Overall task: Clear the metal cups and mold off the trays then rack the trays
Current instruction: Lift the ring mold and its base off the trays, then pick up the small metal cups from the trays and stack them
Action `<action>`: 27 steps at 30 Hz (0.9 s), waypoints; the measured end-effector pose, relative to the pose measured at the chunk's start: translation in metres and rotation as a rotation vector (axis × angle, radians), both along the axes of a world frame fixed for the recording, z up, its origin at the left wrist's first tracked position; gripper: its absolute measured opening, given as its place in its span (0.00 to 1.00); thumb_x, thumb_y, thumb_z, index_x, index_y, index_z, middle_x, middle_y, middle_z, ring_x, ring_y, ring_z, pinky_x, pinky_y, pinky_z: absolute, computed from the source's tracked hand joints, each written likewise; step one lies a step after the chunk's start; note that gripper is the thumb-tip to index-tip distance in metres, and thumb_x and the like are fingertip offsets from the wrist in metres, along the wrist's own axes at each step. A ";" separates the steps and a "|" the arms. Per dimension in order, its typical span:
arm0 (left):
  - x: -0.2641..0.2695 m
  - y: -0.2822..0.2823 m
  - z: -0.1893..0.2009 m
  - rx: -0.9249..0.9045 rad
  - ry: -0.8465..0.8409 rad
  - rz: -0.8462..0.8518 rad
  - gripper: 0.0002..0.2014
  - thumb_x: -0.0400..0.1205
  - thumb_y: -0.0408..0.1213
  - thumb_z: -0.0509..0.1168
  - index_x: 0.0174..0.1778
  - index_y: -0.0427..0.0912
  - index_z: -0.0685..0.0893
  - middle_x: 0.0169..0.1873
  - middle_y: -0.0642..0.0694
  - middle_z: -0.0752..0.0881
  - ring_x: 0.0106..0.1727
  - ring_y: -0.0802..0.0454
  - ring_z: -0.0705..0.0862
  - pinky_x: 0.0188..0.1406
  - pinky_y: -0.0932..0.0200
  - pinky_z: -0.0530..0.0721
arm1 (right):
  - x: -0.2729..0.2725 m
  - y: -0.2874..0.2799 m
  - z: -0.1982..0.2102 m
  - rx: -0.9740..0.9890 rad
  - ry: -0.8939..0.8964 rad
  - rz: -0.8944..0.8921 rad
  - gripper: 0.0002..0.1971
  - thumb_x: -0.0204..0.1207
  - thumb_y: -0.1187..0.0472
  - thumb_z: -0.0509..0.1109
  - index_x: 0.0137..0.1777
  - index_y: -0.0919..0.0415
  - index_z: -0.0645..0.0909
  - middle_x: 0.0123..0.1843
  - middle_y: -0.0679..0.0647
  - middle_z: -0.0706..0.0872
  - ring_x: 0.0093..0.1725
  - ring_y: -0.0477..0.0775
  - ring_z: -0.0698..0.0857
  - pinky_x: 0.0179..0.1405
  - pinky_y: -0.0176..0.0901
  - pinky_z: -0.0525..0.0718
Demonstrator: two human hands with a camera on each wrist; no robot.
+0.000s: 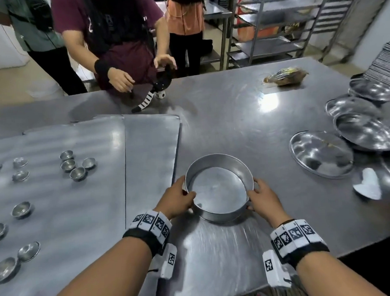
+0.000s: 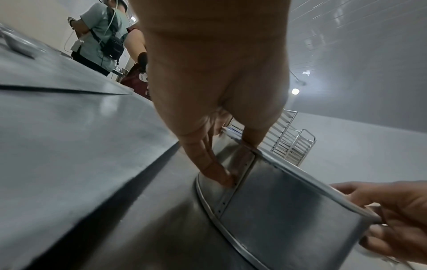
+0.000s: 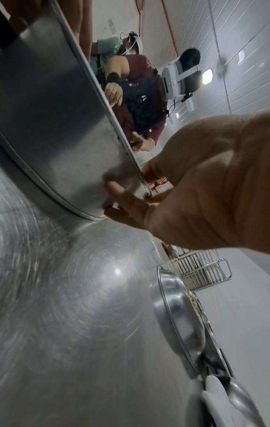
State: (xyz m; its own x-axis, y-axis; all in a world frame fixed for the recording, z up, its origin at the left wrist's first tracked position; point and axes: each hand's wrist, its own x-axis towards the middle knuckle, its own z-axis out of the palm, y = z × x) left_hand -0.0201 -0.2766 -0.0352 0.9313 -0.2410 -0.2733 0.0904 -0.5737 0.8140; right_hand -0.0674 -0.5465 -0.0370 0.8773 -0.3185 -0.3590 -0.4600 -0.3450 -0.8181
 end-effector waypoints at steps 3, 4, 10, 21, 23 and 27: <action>0.001 0.005 -0.003 -0.015 0.032 0.024 0.26 0.78 0.49 0.70 0.73 0.53 0.77 0.38 0.47 0.93 0.39 0.50 0.91 0.54 0.45 0.90 | 0.000 0.004 0.009 -0.089 0.015 0.026 0.17 0.77 0.58 0.66 0.64 0.41 0.78 0.51 0.47 0.90 0.50 0.57 0.89 0.52 0.55 0.88; 0.001 0.007 -0.003 -0.024 0.034 0.033 0.26 0.77 0.50 0.70 0.72 0.51 0.79 0.38 0.47 0.93 0.39 0.50 0.91 0.53 0.45 0.91 | 0.002 0.007 0.011 -0.133 0.027 0.039 0.17 0.77 0.58 0.66 0.66 0.45 0.79 0.53 0.48 0.90 0.52 0.57 0.88 0.52 0.51 0.86; -0.009 0.030 0.002 0.021 -0.001 0.069 0.20 0.81 0.49 0.71 0.67 0.45 0.84 0.49 0.46 0.91 0.43 0.49 0.90 0.57 0.48 0.89 | 0.013 0.034 0.025 -0.528 0.057 0.092 0.27 0.77 0.50 0.64 0.76 0.57 0.72 0.76 0.63 0.73 0.76 0.68 0.69 0.72 0.61 0.71; -0.086 0.170 0.022 0.055 -0.042 0.446 0.10 0.84 0.45 0.70 0.59 0.48 0.87 0.44 0.50 0.92 0.39 0.57 0.92 0.49 0.54 0.91 | 0.034 0.218 0.032 -0.582 -0.280 0.637 0.19 0.80 0.46 0.66 0.68 0.49 0.81 0.74 0.53 0.78 0.76 0.58 0.71 0.77 0.59 0.68; -0.107 0.202 0.025 0.091 -0.066 0.556 0.09 0.83 0.45 0.70 0.56 0.47 0.88 0.43 0.51 0.92 0.39 0.57 0.92 0.50 0.52 0.91 | 0.030 0.258 0.031 -0.540 -0.306 0.763 0.19 0.80 0.46 0.66 0.68 0.49 0.82 0.74 0.52 0.79 0.75 0.57 0.73 0.76 0.59 0.71; -0.147 0.264 0.026 0.156 -0.056 0.782 0.08 0.82 0.46 0.70 0.54 0.50 0.88 0.44 0.51 0.91 0.41 0.53 0.91 0.50 0.48 0.90 | 0.012 0.331 0.029 -0.446 -0.329 0.977 0.19 0.80 0.46 0.67 0.68 0.49 0.81 0.74 0.51 0.79 0.74 0.55 0.75 0.72 0.52 0.74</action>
State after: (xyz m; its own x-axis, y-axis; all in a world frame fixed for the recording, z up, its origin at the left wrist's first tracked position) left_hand -0.1671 -0.0129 -0.0093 0.8281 0.5246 -0.1977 0.4748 -0.4685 0.7450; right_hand -0.0552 -0.2154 -0.0079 0.8519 0.5160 -0.0896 0.3838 -0.7315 -0.5635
